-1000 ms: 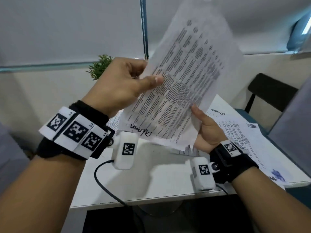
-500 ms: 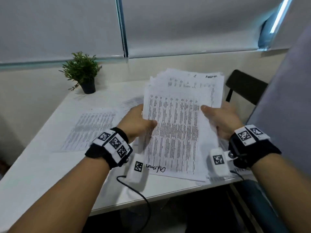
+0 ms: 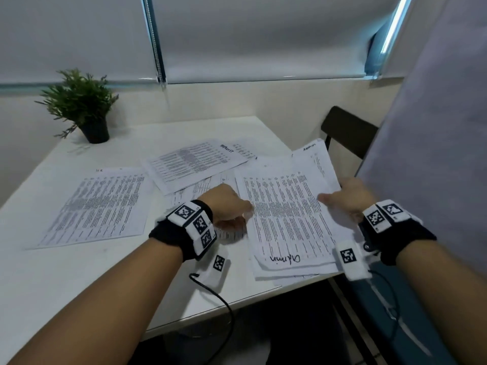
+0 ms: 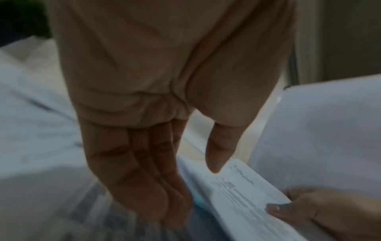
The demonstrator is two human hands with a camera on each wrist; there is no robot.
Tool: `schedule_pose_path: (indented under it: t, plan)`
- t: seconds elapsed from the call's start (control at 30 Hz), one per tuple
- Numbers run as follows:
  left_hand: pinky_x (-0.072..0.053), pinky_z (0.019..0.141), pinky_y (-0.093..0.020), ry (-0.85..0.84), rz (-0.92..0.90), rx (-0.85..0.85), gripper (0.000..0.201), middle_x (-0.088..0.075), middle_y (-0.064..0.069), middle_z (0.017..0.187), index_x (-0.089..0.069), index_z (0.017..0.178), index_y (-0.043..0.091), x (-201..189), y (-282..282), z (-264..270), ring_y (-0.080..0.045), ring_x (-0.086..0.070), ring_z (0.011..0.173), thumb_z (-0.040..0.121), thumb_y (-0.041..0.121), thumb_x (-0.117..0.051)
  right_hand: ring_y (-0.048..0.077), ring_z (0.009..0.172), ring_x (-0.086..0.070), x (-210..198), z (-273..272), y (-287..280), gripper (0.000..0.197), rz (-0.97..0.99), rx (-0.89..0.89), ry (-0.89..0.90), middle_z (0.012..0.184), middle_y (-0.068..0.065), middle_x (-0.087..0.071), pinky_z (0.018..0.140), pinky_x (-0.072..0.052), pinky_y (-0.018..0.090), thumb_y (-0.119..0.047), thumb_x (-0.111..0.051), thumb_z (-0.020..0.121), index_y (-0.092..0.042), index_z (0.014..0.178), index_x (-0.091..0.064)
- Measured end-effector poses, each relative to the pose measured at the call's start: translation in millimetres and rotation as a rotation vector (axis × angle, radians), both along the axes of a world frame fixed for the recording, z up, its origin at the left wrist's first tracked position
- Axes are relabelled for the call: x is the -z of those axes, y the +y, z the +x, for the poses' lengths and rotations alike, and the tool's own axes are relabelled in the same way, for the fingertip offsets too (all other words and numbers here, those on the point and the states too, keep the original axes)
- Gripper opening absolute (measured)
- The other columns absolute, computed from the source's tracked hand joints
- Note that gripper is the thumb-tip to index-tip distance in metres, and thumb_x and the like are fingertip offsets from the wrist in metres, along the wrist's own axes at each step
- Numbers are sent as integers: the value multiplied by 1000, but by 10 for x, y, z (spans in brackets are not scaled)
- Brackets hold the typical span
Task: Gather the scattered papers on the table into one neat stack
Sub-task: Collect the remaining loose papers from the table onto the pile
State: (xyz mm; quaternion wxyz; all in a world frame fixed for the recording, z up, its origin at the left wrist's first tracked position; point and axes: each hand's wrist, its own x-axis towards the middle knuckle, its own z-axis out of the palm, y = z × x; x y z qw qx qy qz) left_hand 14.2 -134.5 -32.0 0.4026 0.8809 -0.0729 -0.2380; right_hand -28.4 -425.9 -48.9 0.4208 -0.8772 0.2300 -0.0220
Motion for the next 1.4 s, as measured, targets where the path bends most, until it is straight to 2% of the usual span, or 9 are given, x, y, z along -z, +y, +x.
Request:
schedule_pose_path:
  t: [0.1, 0.27, 0.53, 0.73, 0.87, 1.03, 1.17, 1.23, 1.4]
  plan:
    - [-66, 70, -35, -151, 155, 18, 29, -81, -14, 87, -76, 99, -1, -56, 149, 76, -22, -76, 69, 97, 25, -64, 32, 102, -72, 18, 9, 25, 39, -186, 10, 129, 116, 11, -76, 94, -59, 47, -26, -83, 84, -5, 117, -74]
    - [-65, 76, -38, -285, 253, -96, 19, -79, -8, 92, -75, 102, 11, -176, 696, 308, -25, -77, 85, 96, 23, -62, 34, 117, -61, -336, 30, 384, 64, -399, 38, -43, 131, 14, -63, 85, -44, 33, -39, -79, 86, -9, 136, -54]
    - [-44, 78, -27, -349, 437, -309, 25, -74, -13, 112, -75, 110, 11, -76, 1629, 694, -31, -64, 103, 92, 25, -65, 27, 78, -74, -551, 628, 1583, 41, -32, -294, 31, 99, 15, -75, 89, -62, 51, -43, -79, 85, -8, 95, -61]
    - [-48, 82, -29, -406, 444, -323, 28, -73, -14, 119, -75, 114, 14, -49, 1862, 1219, -33, -66, 109, 94, 28, -63, 34, 73, -70, -328, 1193, 2236, 44, 317, -250, 197, 103, 23, -70, 83, -63, 55, -31, -83, 85, -2, 110, -61]
    - [-47, 86, -30, -422, 445, -286, 37, -70, -15, 127, -72, 122, 13, -5, 1751, 1716, -34, -63, 118, 97, 37, -61, 20, 59, -59, -222, 1576, 2472, 38, -28, -365, 196, 71, 6, -61, 59, -56, 26, -42, -76, 85, -13, 72, -55]
    - [-37, 115, -39, -288, 577, -169, 79, -42, -14, 161, -38, 157, 15, 174, 1565, 2291, -35, -43, 144, 94, 62, -50, 23, 78, -62, -261, 1838, 2472, 28, -332, -517, 263, 76, 1, -58, 59, -48, 25, -30, -76, 85, -8, 98, -67]
    - [-47, 92, -38, -299, 740, -50, 53, -62, -17, 135, -56, 120, 20, 224, 1460, 2465, -34, -59, 107, 83, 59, -60, 17, 66, -57, -140, 1987, 2427, 26, -358, -546, 279, 72, 0, -59, 51, -42, 20, -34, -79, 81, -14, 84, -63]
    - [-46, 97, -35, -301, 768, -17, 54, -56, -16, 144, -55, 129, 15, 190, 1437, 2537, -31, -57, 117, 87, 44, -71, 18, 61, -57, -74, 2007, 2408, 32, -339, -542, 277, 64, -1, -56, 49, -42, 20, -36, -79, 82, -12, 79, -59]
    - [-35, 80, -26, -319, 658, -60, 17, -48, -9, 105, -51, 87, 19, 60, 1364, 2632, -20, -46, 95, 90, 16, -67, 9, 65, -49, -45, 1915, 2336, 45, -228, -504, 225, 77, -4, -55, 52, -40, 21, -44, -78, 83, -10, 111, -66]
